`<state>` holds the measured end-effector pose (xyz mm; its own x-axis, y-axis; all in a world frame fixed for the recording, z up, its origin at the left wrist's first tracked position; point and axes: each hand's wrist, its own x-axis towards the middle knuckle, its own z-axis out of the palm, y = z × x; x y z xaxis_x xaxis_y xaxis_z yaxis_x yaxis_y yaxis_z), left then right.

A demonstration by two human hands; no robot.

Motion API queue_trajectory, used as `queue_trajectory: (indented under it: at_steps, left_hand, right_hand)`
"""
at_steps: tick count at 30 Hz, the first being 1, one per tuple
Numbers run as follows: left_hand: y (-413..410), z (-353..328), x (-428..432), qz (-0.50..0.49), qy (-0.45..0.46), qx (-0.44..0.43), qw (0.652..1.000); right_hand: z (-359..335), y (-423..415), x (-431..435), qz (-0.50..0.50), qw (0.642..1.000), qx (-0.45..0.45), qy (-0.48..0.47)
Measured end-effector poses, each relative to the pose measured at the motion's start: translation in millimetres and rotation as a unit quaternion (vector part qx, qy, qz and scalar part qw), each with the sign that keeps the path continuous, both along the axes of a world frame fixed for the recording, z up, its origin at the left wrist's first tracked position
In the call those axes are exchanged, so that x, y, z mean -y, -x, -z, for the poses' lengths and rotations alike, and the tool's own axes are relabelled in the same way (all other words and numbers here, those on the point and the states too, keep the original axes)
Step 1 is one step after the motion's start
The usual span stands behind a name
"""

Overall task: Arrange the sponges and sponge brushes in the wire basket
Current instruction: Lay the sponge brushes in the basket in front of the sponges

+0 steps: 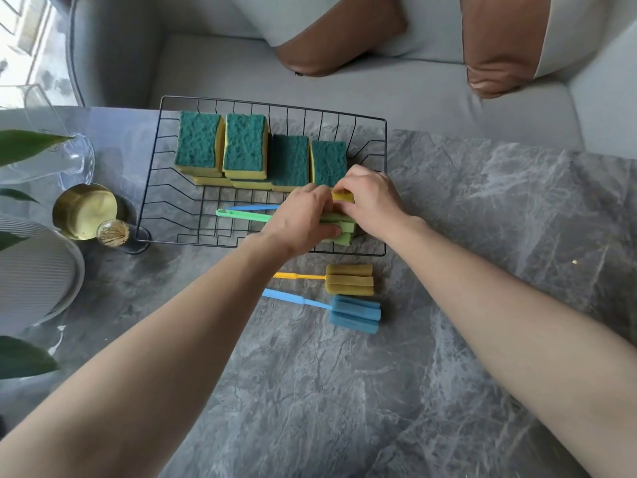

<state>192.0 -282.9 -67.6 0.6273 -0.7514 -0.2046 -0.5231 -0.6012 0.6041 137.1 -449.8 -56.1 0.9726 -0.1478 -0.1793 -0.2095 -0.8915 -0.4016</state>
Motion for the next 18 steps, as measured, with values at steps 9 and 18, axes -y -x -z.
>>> queue_trajectory:
  at_steps: [9,18]
  left_hand:
    - [-8,12,1,-0.062,-0.084,-0.049,0.993]
    - [-12,9,-1,-0.073,-0.076,-0.074,0.992]
  right_hand:
    - [1,1,11,-0.061,0.996,-0.060,-0.024]
    - [-6,5,16,-0.149,0.984,-0.085,0.052]
